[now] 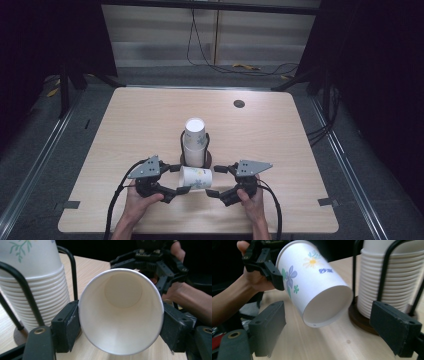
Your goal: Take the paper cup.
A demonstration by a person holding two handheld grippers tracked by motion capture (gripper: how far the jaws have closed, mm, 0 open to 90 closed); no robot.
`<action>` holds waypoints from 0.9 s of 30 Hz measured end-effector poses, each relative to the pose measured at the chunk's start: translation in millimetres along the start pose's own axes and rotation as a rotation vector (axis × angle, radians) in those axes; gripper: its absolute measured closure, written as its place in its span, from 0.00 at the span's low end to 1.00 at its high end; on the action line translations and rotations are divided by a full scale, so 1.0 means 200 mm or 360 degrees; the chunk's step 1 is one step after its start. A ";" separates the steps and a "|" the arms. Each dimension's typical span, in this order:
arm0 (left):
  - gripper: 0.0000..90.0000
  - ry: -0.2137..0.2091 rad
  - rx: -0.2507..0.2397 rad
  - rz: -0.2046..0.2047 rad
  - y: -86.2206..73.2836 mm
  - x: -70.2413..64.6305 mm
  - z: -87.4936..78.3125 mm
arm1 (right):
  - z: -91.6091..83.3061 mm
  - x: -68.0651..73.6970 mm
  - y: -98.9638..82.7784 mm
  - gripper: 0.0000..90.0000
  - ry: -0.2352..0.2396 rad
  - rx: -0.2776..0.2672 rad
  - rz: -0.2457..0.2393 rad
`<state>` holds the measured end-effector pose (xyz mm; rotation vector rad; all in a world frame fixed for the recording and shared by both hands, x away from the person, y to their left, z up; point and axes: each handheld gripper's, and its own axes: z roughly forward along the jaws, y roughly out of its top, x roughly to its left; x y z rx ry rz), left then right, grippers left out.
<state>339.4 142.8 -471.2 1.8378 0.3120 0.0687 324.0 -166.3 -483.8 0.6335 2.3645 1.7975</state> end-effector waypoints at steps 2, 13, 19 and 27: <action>0.29 0.0007 0.0010 -0.0010 0.00 0.00 0.00 | -0.02 0.00 -0.01 0.14 -0.0042 -0.0036 0.0001; 0.29 0.0082 0.0034 -0.0014 0.00 0.03 -0.06 | -0.11 0.01 -0.03 0.14 -0.0299 -0.0150 0.0005; 0.28 0.0123 0.0038 -0.0034 -0.01 0.05 -0.12 | -0.15 0.01 -0.06 0.14 -0.0522 -0.0174 0.0024; 0.28 0.0216 0.0055 -0.0050 0.01 0.10 -0.24 | -0.20 0.02 -0.08 0.14 -0.0799 -0.0249 0.0038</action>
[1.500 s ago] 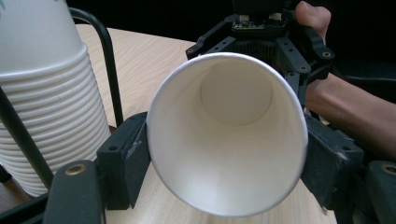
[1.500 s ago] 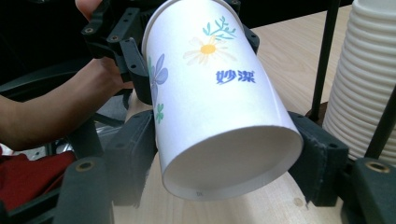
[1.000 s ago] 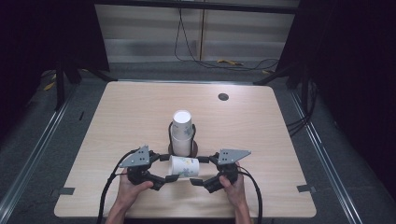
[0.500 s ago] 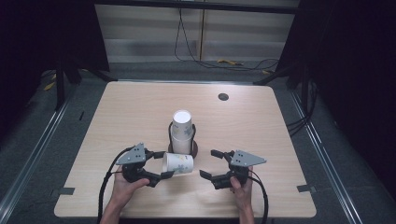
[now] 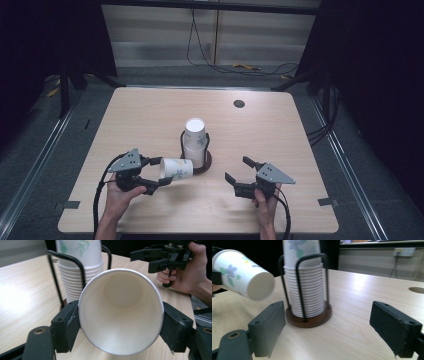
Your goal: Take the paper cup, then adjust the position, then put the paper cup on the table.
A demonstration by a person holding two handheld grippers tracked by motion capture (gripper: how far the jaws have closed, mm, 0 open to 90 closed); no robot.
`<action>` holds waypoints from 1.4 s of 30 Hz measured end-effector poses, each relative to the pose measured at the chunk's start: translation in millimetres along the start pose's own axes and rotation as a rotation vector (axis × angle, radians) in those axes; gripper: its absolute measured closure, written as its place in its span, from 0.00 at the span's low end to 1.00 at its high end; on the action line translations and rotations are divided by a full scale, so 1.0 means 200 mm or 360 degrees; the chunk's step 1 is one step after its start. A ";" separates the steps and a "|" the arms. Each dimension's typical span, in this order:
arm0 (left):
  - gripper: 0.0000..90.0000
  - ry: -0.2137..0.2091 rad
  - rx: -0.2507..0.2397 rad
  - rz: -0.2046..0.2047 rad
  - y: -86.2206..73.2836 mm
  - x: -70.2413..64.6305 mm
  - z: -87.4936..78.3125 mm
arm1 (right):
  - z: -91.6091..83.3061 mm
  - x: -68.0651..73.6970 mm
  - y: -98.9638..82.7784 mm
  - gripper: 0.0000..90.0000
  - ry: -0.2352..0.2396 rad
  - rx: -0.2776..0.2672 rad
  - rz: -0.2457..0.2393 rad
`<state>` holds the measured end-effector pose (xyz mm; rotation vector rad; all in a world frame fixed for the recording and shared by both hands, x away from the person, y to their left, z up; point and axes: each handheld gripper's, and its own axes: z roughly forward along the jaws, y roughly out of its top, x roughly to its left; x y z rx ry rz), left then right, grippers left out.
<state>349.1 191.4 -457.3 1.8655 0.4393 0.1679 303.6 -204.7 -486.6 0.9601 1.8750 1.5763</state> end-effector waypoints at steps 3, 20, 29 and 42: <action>0.28 0.0059 0.0028 -0.0030 0.00 0.04 -0.03 | -0.01 -0.01 -0.02 0.14 -0.0098 -0.0017 0.0018; 0.28 0.0248 0.0175 -0.0158 -0.05 0.16 -0.09 | 0.00 -0.05 -0.05 0.14 -0.0368 -0.0096 0.0029; 0.28 0.0325 0.0230 -0.0192 -0.05 0.19 -0.08 | -0.01 -0.04 -0.08 0.14 -0.0449 -0.0154 0.0027; 0.28 0.0383 0.0365 -0.0188 0.04 0.24 -0.05 | -0.04 0.00 -0.10 0.14 -0.0536 -0.0296 -0.0048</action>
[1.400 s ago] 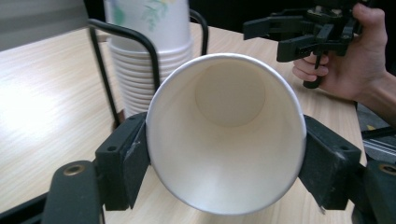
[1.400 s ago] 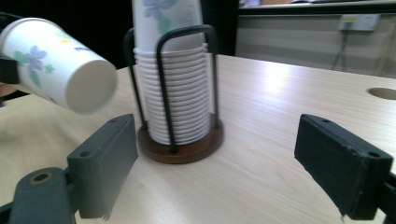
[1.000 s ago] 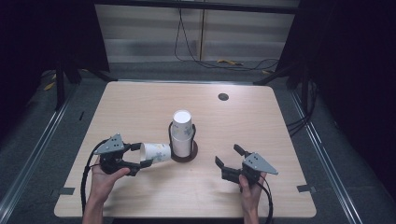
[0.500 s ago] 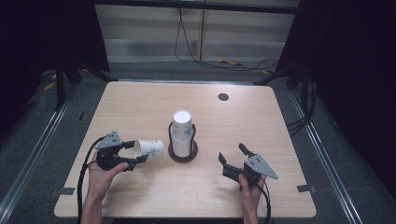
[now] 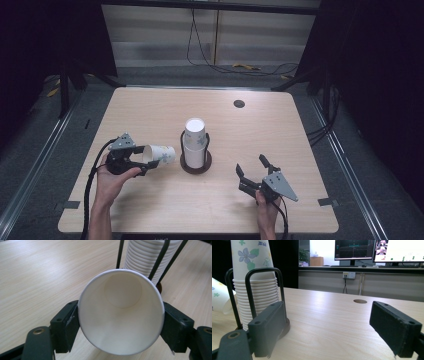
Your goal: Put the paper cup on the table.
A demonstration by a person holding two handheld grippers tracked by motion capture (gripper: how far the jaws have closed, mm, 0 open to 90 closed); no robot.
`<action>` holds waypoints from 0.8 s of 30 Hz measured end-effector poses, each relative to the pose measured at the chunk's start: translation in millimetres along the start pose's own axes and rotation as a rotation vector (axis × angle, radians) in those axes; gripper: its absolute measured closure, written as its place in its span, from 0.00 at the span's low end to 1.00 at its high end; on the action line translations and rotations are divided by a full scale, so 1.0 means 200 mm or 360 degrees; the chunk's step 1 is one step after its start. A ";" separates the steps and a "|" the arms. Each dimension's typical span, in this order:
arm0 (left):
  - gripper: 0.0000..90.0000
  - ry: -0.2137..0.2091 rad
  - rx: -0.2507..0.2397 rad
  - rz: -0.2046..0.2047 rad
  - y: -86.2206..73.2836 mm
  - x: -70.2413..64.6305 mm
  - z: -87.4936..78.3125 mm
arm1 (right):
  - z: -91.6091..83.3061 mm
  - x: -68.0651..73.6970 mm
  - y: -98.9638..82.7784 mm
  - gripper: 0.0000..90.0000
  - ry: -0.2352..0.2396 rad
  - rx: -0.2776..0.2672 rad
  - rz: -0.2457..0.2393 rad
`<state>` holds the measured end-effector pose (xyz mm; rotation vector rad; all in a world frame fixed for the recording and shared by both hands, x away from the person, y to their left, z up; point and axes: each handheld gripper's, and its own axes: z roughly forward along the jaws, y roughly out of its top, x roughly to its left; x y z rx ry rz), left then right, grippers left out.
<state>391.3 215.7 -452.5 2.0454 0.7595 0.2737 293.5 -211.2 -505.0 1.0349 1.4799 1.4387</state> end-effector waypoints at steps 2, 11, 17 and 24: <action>0.28 0.0032 0.0033 0.0026 0.01 0.00 -0.01 | 0.00 0.00 0.00 0.14 0.0001 -0.0006 -0.0003; 0.28 0.0132 0.0194 0.0061 0.08 0.02 -0.02 | 0.00 0.00 0.00 0.14 0.0027 -0.0001 -0.0004; 0.28 0.0118 0.0188 0.0038 0.12 0.05 -0.02 | 0.00 0.00 0.00 0.14 0.0025 -0.0003 -0.0003; 0.27 0.0109 0.0288 0.0024 0.15 0.07 0.01 | 0.00 -0.01 0.00 0.14 0.0022 0.0001 -0.0001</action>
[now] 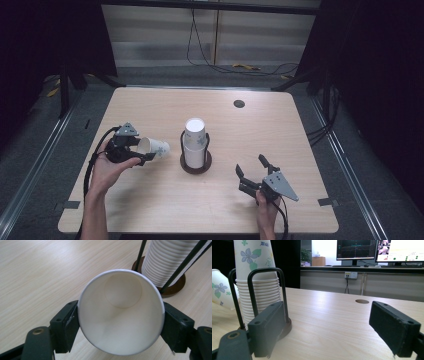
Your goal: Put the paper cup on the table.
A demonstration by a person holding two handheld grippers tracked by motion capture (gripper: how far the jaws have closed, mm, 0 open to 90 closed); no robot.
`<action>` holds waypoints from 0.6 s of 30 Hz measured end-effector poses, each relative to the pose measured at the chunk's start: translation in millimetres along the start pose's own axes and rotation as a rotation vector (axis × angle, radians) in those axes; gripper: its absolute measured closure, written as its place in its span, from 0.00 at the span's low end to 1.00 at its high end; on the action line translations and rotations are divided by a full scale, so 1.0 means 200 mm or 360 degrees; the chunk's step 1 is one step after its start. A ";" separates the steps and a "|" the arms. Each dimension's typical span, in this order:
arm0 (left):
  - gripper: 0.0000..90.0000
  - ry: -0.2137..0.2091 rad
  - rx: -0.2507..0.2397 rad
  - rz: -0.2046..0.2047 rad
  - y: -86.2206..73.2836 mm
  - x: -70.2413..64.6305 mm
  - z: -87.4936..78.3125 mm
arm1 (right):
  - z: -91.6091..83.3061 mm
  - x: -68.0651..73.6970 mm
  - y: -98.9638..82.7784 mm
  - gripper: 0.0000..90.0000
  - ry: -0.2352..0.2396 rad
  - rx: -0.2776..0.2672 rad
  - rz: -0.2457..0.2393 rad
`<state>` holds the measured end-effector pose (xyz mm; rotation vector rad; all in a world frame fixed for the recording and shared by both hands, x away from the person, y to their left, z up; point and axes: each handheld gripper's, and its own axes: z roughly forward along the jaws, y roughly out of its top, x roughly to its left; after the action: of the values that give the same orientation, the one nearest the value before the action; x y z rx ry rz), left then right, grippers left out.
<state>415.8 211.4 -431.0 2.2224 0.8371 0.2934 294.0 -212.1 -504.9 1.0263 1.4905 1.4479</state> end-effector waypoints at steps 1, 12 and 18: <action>0.27 0.0000 0.0017 0.0028 0.01 0.00 0.00 | 0.00 0.00 0.00 0.14 0.0001 -0.0003 0.0002; 0.27 -0.0018 0.0163 0.0068 0.09 0.02 0.05 | 0.00 0.00 0.00 0.14 -0.0002 -0.0005 0.0002; 0.27 -0.0008 0.0215 0.0077 0.13 0.02 0.05 | 0.00 0.00 0.00 0.14 -0.0002 -0.0005 0.0002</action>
<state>435.3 195.4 -420.2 2.3709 0.8225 0.2607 293.6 -211.9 -505.1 1.0260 1.4865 1.4499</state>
